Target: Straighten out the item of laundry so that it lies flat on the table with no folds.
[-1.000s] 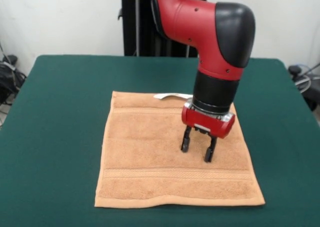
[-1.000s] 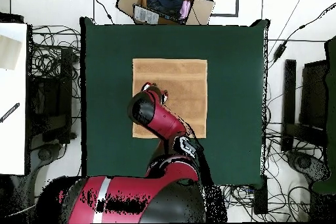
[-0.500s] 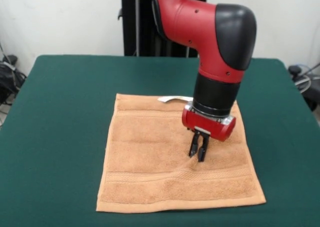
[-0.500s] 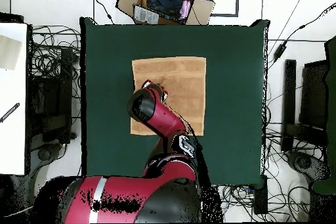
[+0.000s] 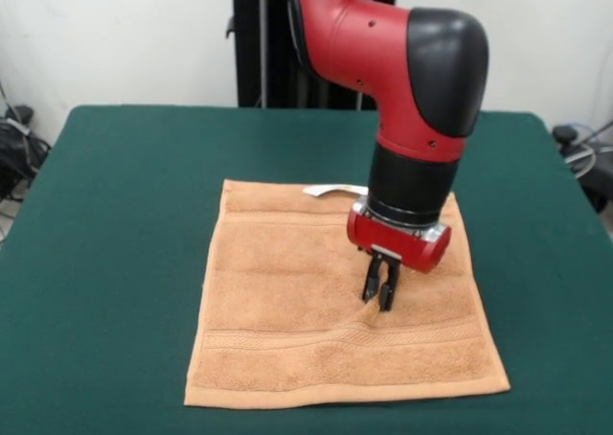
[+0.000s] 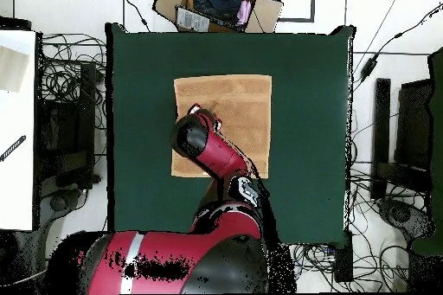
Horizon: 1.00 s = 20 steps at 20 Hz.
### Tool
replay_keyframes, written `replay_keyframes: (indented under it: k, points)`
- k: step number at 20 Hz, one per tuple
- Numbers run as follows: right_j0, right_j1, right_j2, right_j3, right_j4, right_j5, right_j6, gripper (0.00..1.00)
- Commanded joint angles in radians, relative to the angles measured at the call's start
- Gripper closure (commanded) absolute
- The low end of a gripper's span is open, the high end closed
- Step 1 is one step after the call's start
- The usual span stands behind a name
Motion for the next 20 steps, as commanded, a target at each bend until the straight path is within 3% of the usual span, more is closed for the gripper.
replay_keyframes:
  k: [1,5,8,20]
  points:
    - [-0.049,-0.049,0.206,0.031,-0.038,0.07,0.238,1.0]
    - [0.001,-0.193,0.119,0.097,-0.009,0.237,0.233,1.0]
    - [0.03,-0.241,0.076,0.102,0.003,0.327,0.251,1.0]
    - [0.022,-0.272,0.078,0.128,-0.002,0.335,0.245,1.0]
